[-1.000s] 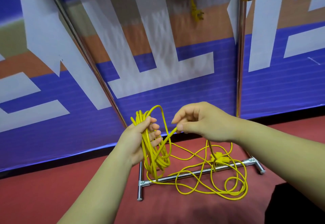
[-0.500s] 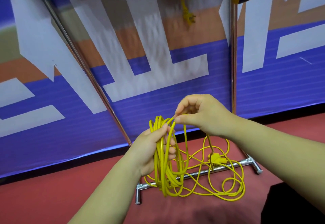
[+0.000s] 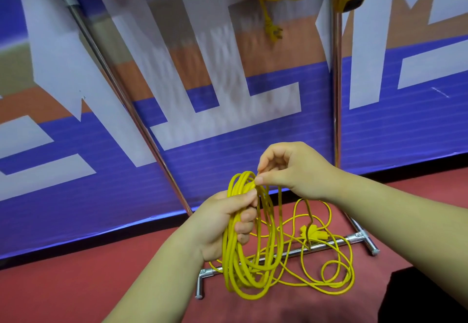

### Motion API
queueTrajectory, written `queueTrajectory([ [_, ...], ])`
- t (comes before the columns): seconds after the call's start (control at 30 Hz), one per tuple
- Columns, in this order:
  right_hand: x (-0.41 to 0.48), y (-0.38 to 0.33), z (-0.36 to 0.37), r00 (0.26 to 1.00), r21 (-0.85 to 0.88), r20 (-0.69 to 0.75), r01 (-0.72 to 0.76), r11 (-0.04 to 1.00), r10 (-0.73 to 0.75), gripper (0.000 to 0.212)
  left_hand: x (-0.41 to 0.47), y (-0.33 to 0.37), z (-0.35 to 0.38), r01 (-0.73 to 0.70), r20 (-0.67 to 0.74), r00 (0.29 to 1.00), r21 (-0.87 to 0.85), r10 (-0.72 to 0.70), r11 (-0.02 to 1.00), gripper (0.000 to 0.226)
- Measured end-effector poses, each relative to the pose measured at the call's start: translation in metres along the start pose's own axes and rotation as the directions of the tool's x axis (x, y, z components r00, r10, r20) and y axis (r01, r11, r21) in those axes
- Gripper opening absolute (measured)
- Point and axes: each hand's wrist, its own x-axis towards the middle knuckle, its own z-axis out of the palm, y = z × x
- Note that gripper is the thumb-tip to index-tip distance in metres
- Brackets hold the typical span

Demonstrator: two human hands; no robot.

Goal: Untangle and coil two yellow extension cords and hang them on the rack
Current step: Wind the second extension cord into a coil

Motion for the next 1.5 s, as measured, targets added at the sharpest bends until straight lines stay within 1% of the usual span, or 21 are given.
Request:
queueTrajectory([
  [0.13,0.001,0.001,0.001,0.999,-0.026,0.019,-0.031,0.999,0.032,0.027,0.000,0.003,0.000,-0.011,-0.091,0.996,0.022,0.013,1.000,0.021],
  [0.2,0.003,0.004,0.001,0.998,-0.023,0.030,-0.046,0.999,0.047,0.024,0.000,0.007,-0.002,-0.048,-0.116,0.992,-0.017,0.046,0.999,0.021],
  [0.3,0.005,0.010,0.000,0.996,-0.032,0.014,-0.083,0.996,0.084,0.020,-0.001,0.015,-0.014,-0.127,-0.136,0.985,-0.137,0.108,0.982,0.020],
  [0.47,0.004,0.017,-0.002,0.991,-0.029,0.044,-0.128,0.991,0.129,0.016,-0.008,0.028,-0.041,-0.292,-0.205,0.950,-0.318,0.235,0.902,0.021],
  [0.67,0.003,0.024,0.003,0.976,-0.015,0.129,-0.176,0.984,0.177,0.013,-0.009,0.033,-0.067,-0.433,-0.303,0.895,-0.405,0.329,0.805,0.024],
  [0.77,0.002,0.025,0.008,0.964,-0.022,0.176,-0.199,0.980,0.200,0.013,-0.006,0.034,-0.077,-0.481,-0.337,0.873,-0.469,0.353,0.741,0.024],
  [0.83,0.001,0.025,0.013,0.956,-0.002,0.201,-0.218,0.976,0.213,0.014,-0.004,0.033,-0.083,-0.503,-0.372,0.858,-0.466,0.355,0.728,0.020],
  [0.9,0.001,0.024,0.019,0.954,0.014,0.204,-0.225,0.974,0.218,0.015,-0.003,0.029,-0.083,-0.492,-0.406,0.854,-0.421,0.326,0.762,0.016],
  [1.0,0.001,0.019,0.023,0.957,0.061,0.179,-0.240,0.969,0.226,0.015,0.003,0.017,-0.077,-0.426,-0.469,0.837,-0.233,0.282,0.874,0.015],
  [1.07,0.002,0.015,0.024,0.965,0.120,0.136,-0.241,0.963,0.225,0.016,0.008,0.006,-0.071,-0.356,-0.490,0.830,-0.096,0.267,0.929,0.014],
  [1.13,0.003,0.009,0.025,0.975,0.189,0.062,-0.221,0.957,0.213,0.017,0.015,-0.005,-0.062,-0.289,-0.489,0.837,-0.018,0.244,0.957,0.012],
  [1.2,0.003,0.002,0.026,0.978,0.252,-0.004,-0.202,0.946,0.210,0.018,0.021,-0.017,-0.051,-0.224,-0.468,0.859,0.018,0.206,0.974,0.011],
  [1.27,0.003,-0.003,0.027,0.977,0.284,-0.034,-0.194,0.939,0.212,0.018,0.027,-0.027,-0.039,-0.174,-0.431,0.887,0.022,0.167,0.984,0.010],
  [1.37,0.003,-0.007,0.026,0.973,0.336,-0.053,-0.196,0.921,0.226,0.019,0.034,-0.032,-0.025,-0.152,-0.385,0.913,-0.005,0.139,0.988,0.001],
  [1.5,0.004,-0.007,0.018,0.960,0.392,-0.099,-0.203,0.897,0.261,0.020,0.036,-0.032,-0.012,-0.145,-0.320,0.938,-0.008,0.134,0.989,0.022],
])
